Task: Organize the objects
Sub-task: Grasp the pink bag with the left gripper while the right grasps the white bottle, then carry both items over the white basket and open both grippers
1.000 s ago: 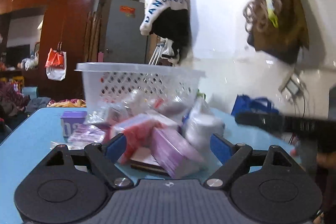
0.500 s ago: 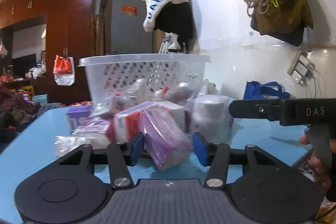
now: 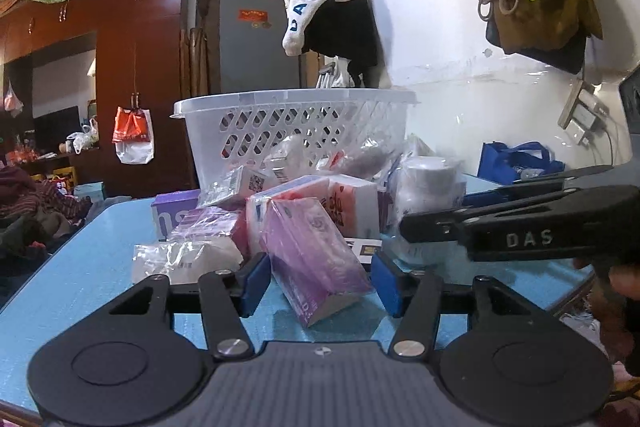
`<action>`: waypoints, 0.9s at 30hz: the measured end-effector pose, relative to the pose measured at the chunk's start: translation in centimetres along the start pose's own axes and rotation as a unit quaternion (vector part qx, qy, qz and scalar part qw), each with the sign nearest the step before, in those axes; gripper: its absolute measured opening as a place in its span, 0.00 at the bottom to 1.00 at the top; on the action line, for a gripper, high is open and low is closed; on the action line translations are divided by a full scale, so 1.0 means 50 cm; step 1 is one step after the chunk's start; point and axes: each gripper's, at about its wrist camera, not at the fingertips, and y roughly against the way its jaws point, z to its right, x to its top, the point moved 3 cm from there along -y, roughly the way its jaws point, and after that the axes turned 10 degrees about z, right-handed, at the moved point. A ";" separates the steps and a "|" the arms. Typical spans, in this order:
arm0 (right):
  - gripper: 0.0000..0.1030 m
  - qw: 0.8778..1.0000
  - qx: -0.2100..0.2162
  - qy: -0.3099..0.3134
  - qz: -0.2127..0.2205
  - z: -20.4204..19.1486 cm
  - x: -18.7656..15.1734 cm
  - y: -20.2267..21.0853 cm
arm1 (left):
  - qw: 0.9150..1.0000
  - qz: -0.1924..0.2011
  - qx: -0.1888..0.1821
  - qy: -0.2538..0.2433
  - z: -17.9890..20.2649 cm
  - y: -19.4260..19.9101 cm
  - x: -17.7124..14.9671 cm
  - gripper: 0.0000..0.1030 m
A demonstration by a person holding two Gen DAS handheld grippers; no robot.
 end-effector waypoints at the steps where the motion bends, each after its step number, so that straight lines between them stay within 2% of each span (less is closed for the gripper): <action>1: 0.45 1.000 -0.002 0.002 0.002 0.002 0.000 0.004 | 1.000 0.003 0.002 0.001 -0.001 0.003 0.000 0.57; 9: 0.45 1.000 0.005 -0.005 0.024 0.008 0.017 0.037 | 1.000 0.021 0.004 0.000 -0.004 0.019 0.008 0.54; 14: 0.45 1.000 0.012 -0.004 0.022 0.001 0.020 0.029 | 1.000 0.004 0.006 -0.027 0.004 0.008 -0.006 0.55; 18: 0.45 1.000 0.014 -0.004 0.023 0.000 0.021 0.029 | 1.000 -0.002 0.002 -0.011 -0.003 0.007 -0.011 0.68; 20: 0.45 1.000 0.013 -0.003 0.026 0.001 0.023 0.029 | 1.000 -0.004 0.004 -0.002 -0.007 0.004 -0.013 0.68; 21: 0.45 1.000 0.012 -0.004 0.027 0.002 0.023 0.030 | 1.000 -0.003 0.003 0.003 -0.009 0.005 -0.013 0.66; 22: 0.45 1.000 0.012 -0.004 0.028 0.002 0.024 0.032 | 1.000 0.002 0.004 0.007 -0.010 0.008 -0.012 0.56; 27: 0.45 0.999 0.015 -0.010 0.035 0.007 0.027 0.039 | 0.999 0.034 0.020 0.007 -0.017 0.028 0.002 0.56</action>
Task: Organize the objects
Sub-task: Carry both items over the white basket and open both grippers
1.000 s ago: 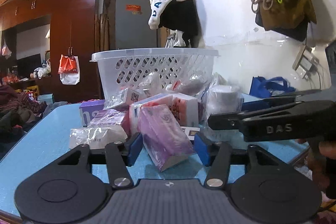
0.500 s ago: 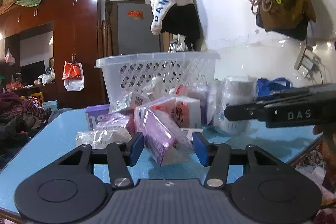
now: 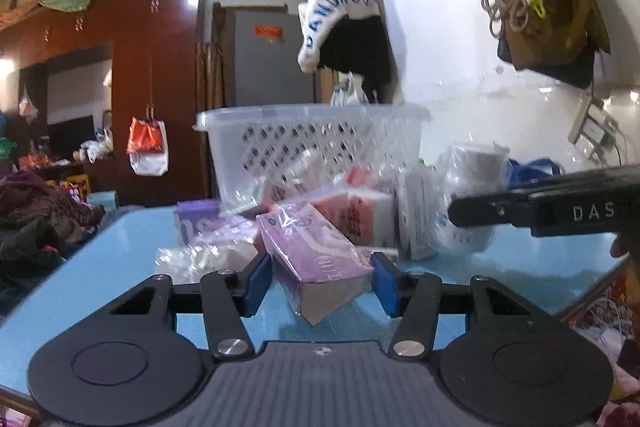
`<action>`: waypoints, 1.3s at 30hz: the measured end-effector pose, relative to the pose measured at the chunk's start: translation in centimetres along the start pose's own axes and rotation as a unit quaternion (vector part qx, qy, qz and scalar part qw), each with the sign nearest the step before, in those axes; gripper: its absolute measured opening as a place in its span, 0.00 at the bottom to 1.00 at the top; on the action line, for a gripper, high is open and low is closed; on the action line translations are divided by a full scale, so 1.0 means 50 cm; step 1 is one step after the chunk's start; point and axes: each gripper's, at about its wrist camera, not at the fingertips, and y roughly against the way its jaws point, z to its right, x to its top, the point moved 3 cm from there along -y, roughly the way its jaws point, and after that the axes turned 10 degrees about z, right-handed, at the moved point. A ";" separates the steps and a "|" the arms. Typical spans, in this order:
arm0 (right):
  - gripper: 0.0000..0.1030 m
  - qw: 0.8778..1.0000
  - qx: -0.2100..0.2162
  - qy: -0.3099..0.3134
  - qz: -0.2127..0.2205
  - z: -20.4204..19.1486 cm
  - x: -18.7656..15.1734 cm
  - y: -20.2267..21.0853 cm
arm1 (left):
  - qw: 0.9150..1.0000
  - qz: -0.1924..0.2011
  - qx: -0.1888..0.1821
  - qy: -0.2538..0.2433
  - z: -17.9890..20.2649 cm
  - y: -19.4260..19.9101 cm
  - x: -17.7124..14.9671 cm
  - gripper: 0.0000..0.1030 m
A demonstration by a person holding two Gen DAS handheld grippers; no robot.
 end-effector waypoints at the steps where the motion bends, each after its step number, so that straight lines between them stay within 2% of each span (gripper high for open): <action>1: 0.45 1.000 0.002 -0.003 0.002 0.001 0.002 0.003 | 1.000 0.003 -0.001 0.001 -0.002 0.002 0.004 0.56; 7: 0.45 0.999 0.014 -0.025 0.026 0.020 0.037 0.019 | 1.000 0.028 -0.011 0.008 -0.015 0.006 0.039 0.56; 11: 0.45 0.998 0.011 -0.014 0.053 0.037 0.109 -0.004 | 0.998 0.054 -0.016 0.014 -0.036 -0.023 0.114 0.56; 14: 0.45 0.997 0.004 -0.007 0.073 0.053 0.183 -0.056 | 0.997 0.066 -0.020 0.024 -0.057 -0.083 0.203 0.56; 16: 0.45 0.997 -0.020 0.009 0.071 0.067 0.223 -0.110 | 0.997 0.071 -0.017 0.031 -0.071 -0.136 0.260 0.56; 20: 0.45 0.999 -0.031 0.001 0.041 0.105 0.259 -0.206 | 0.999 0.030 -0.010 0.038 -0.088 -0.260 0.318 0.56; 23: 0.45 0.999 -0.037 0.013 0.020 0.114 0.255 -0.248 | 0.999 -0.005 -0.011 0.052 -0.098 -0.325 0.320 0.56; 25: 0.45 0.999 -0.041 0.029 0.007 0.111 0.245 -0.264 | 0.999 -0.019 -0.006 0.038 -0.093 -0.347 0.311 0.56; 27: 0.45 0.999 -0.035 0.031 -0.002 0.109 0.235 -0.271 | 0.999 -0.030 -0.003 0.025 -0.089 -0.360 0.299 0.56; 36: 0.45 0.999 -0.033 0.034 -0.014 0.112 0.222 -0.279 | 0.997 -0.068 0.009 0.033 -0.104 -0.408 0.276 0.57; 38: 0.47 0.999 -0.029 0.040 -0.016 0.112 0.220 -0.284 | 0.997 -0.072 0.030 0.023 -0.105 -0.414 0.270 0.71; 39: 0.56 0.998 -0.035 0.046 -0.013 0.112 0.221 -0.284 | 0.996 -0.073 0.045 0.020 -0.106 -0.414 0.266 0.83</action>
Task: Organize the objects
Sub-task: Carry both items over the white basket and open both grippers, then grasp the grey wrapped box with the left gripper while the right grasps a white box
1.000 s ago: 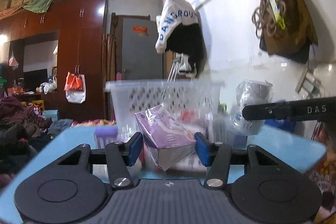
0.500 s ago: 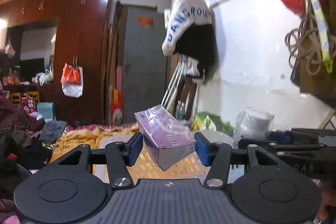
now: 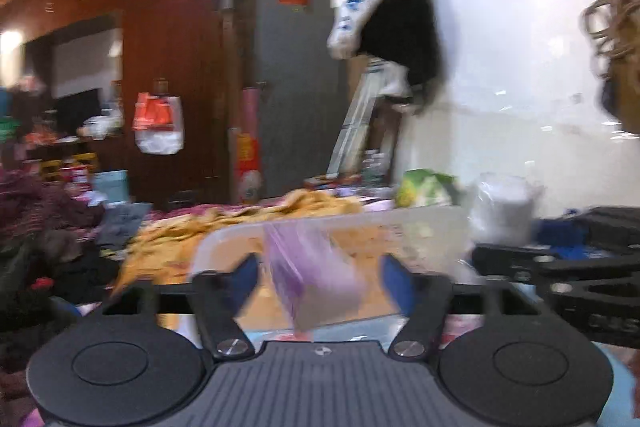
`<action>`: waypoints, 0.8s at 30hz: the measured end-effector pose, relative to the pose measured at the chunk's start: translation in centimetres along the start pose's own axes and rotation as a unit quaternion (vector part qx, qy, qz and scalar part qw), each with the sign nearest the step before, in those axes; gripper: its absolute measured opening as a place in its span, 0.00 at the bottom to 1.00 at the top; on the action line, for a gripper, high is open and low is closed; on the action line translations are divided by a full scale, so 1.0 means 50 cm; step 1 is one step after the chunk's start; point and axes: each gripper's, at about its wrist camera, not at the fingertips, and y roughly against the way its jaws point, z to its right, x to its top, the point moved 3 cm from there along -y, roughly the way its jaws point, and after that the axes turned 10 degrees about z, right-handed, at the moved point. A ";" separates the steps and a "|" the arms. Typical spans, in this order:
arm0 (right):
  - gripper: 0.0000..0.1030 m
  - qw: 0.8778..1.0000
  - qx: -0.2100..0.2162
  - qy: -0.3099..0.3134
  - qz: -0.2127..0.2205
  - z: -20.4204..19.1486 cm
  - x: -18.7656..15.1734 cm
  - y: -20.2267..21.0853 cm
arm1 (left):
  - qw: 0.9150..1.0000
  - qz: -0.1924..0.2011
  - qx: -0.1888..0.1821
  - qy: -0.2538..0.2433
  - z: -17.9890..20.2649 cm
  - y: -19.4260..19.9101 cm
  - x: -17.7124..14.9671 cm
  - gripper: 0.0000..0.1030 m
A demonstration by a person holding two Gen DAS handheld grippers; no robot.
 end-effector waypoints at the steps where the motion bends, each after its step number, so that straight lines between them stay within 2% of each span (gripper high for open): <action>1: 0.76 1.000 -0.013 0.004 0.008 0.001 0.000 0.007 | 1.000 0.004 0.002 0.001 -0.002 0.004 -0.002 0.85; 3: 1.00 0.999 -0.026 -0.002 0.031 0.002 -0.003 0.038 | 1.000 0.013 -0.016 0.014 -0.011 0.023 -0.004 0.85; 6: 1.00 0.998 -0.016 -0.034 0.043 0.010 -0.010 0.089 | 0.999 0.024 -0.041 0.022 -0.018 0.062 -0.008 0.85; 10: 1.00 0.997 -0.017 -0.062 0.044 0.011 -0.048 0.159 | 0.998 0.043 -0.050 0.001 -0.016 0.145 -0.036 0.85; 13: 1.00 0.997 -0.033 -0.066 0.015 -0.006 -0.100 0.210 | 0.998 0.050 -0.046 -0.018 -0.022 0.221 -0.084 0.85; 14: 1.00 0.997 -0.033 -0.067 0.018 -0.015 -0.116 0.228 | 0.998 0.050 -0.042 -0.018 -0.028 0.250 -0.110 0.85; 17: 1.00 0.999 -0.007 -0.049 0.021 -0.055 -0.162 0.271 | 0.998 0.052 -0.031 -0.001 -0.052 0.301 -0.162 0.85; 20: 1.00 0.999 0.003 -0.038 0.022 -0.090 -0.188 0.279 | 0.999 0.029 -0.025 0.024 -0.082 0.312 -0.210 0.85; 24: 0.85 1.000 -0.010 -0.006 0.004 -0.117 -0.194 0.242 | 0.999 -0.002 -0.023 0.034 -0.106 0.287 -0.246 0.85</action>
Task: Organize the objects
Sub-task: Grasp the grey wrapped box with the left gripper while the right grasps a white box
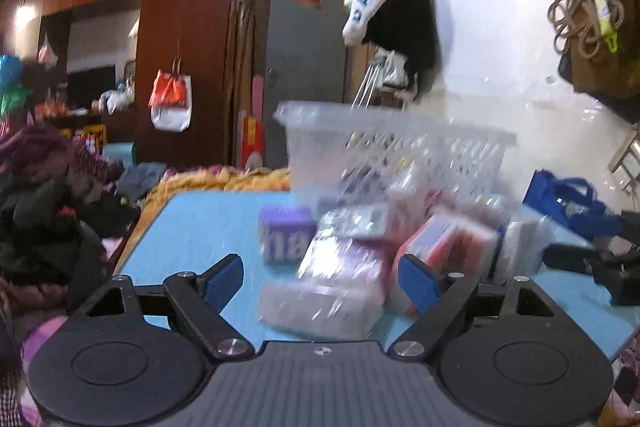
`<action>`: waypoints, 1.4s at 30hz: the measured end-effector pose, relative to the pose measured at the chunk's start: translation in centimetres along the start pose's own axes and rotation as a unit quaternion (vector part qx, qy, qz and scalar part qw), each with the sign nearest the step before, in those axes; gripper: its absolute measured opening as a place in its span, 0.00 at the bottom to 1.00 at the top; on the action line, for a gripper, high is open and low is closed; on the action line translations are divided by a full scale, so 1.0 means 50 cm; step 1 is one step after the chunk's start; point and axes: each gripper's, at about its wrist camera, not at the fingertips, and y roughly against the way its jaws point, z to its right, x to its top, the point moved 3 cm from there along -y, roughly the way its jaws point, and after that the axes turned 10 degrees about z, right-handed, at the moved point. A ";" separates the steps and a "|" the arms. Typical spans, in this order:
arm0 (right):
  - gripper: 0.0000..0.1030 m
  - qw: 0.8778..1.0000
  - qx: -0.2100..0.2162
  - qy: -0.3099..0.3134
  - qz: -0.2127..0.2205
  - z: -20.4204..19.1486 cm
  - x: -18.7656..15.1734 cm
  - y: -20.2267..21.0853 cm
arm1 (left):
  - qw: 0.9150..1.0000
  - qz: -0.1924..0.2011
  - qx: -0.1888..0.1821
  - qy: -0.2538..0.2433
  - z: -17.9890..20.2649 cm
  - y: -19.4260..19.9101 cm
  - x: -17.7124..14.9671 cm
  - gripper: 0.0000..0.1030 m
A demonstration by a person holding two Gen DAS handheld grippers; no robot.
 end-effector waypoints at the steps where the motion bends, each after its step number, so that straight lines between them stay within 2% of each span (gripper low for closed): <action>1: 0.84 1.000 0.006 -0.003 -0.010 -0.003 -0.005 -0.010 | 1.000 -0.002 -0.001 0.000 -0.004 -0.003 -0.003 0.85; 2: 0.82 1.000 0.009 -0.006 -0.019 -0.003 -0.012 -0.018 | 1.000 -0.007 -0.003 -0.001 -0.008 -0.003 -0.006 0.85; 4: 0.68 0.999 0.007 -0.007 -0.038 -0.007 -0.020 -0.036 | 1.000 -0.014 -0.008 -0.010 -0.008 -0.003 -0.011 0.85; 5: 0.64 0.999 0.005 -0.011 -0.044 -0.006 -0.025 -0.040 | 1.000 -0.015 -0.009 -0.016 -0.007 -0.001 -0.013 0.85; 6: 0.54 0.998 0.002 -0.013 -0.053 -0.004 -0.024 -0.047 | 1.000 -0.018 -0.009 -0.022 -0.004 -0.003 -0.012 0.85; 7: 0.50 0.998 0.000 -0.013 -0.056 -0.010 -0.031 -0.034 | 0.999 -0.019 -0.011 -0.029 0.000 -0.005 -0.010 0.85; 10: 0.45 0.998 0.002 -0.030 -0.053 0.003 -0.036 -0.023 | 0.998 -0.038 -0.016 -0.054 0.003 -0.020 -0.012 0.85; 16: 0.44 0.997 0.008 -0.061 -0.040 0.020 -0.044 0.009 | 0.996 -0.079 -0.017 -0.045 -0.004 -0.046 -0.042 0.85; 20: 0.44 0.996 0.014 -0.074 -0.038 0.031 -0.044 0.013 | 0.995 -0.079 -0.008 -0.052 0.005 -0.052 -0.045 0.85; 26: 0.44 0.996 0.017 -0.081 -0.027 0.034 -0.041 0.025 | 0.998 -0.029 0.010 -0.056 0.021 -0.021 -0.045 0.81; 35: 0.44 0.997 0.015 -0.070 -0.013 0.032 -0.042 0.033 | 0.997 0.023 -0.033 -0.059 0.071 0.038 -0.025 0.81; 40: 0.44 0.998 0.015 -0.066 0.000 0.032 -0.036 0.042 | 0.998 0.033 -0.036 -0.040 0.076 0.038 -0.021 0.81; 42: 0.44 0.998 0.017 -0.067 0.006 0.034 -0.031 0.047 | 0.998 0.045 -0.022 -0.026 0.074 0.041 -0.015 0.81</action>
